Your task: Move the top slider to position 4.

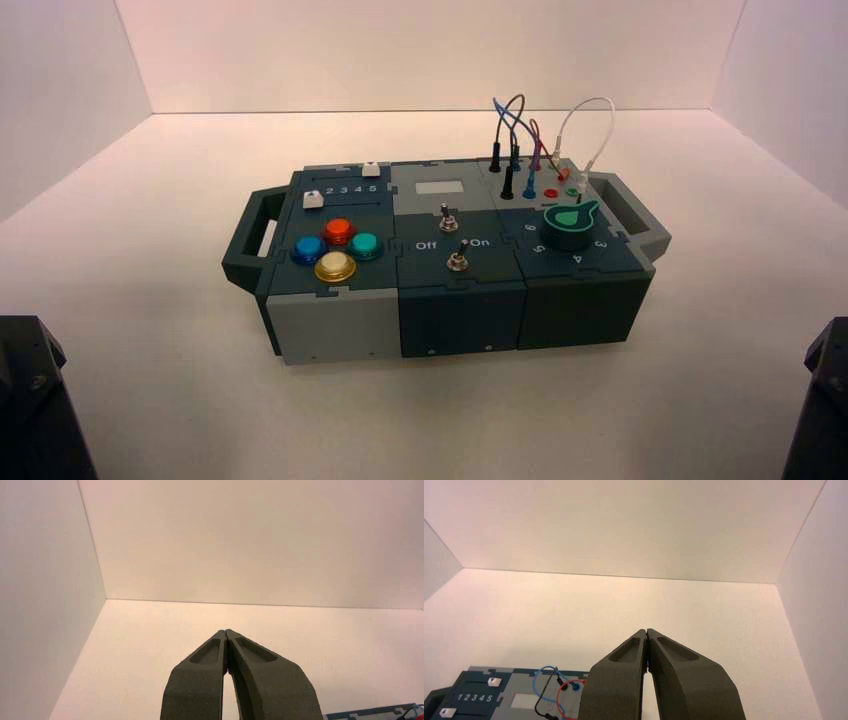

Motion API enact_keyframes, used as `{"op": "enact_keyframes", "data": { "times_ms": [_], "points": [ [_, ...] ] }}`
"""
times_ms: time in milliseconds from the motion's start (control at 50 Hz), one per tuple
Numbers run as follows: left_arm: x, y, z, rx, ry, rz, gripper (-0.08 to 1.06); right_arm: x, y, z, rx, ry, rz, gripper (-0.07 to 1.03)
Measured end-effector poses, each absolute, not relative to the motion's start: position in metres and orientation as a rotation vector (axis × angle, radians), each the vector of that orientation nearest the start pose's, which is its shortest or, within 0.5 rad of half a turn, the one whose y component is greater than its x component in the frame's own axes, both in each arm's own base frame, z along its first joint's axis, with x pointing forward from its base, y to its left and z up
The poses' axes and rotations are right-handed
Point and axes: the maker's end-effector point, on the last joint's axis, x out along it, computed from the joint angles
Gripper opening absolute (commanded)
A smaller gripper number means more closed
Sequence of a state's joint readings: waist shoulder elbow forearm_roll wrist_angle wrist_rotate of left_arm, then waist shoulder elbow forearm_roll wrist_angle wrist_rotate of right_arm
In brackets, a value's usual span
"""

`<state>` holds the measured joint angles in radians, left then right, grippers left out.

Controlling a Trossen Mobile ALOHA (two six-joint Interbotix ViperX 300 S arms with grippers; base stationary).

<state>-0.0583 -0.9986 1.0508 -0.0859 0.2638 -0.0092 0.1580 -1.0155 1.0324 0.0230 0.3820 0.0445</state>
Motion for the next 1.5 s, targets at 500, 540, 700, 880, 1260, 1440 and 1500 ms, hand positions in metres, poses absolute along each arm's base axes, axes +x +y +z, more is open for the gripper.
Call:
{"op": "enact_keyframes", "data": {
  "times_ms": [500,540,700,880,1260,1440,1500],
  "points": [
    [0.250,-0.024,0.261,-0.086,0.359,-0.083,-0.03,0.238,0.041,0.240,0.037,0.516,0.149,-0.02],
    [0.250,-0.023,0.260,-0.086,0.361,-0.082,-0.03,0.238,0.041,0.238,0.039,0.527,0.150,-0.02],
    [0.246,-0.027,0.252,-0.081,0.415,-0.097,-0.03,0.239,0.044,0.229,0.048,0.583,0.157,-0.02],
    [0.239,-0.052,0.247,-0.052,0.505,-0.198,-0.03,0.238,0.055,0.213,0.037,0.682,0.193,-0.02],
    [0.218,-0.079,0.207,0.027,0.761,-0.316,-0.03,0.231,0.087,0.183,-0.034,0.836,0.310,-0.02],
    [0.214,-0.089,0.194,0.052,0.828,-0.356,-0.03,0.227,0.106,0.177,-0.069,0.883,0.374,-0.02],
    [0.214,-0.091,0.186,0.063,0.869,-0.360,-0.03,0.225,0.115,0.176,-0.073,0.896,0.404,-0.03]
  ]
}}
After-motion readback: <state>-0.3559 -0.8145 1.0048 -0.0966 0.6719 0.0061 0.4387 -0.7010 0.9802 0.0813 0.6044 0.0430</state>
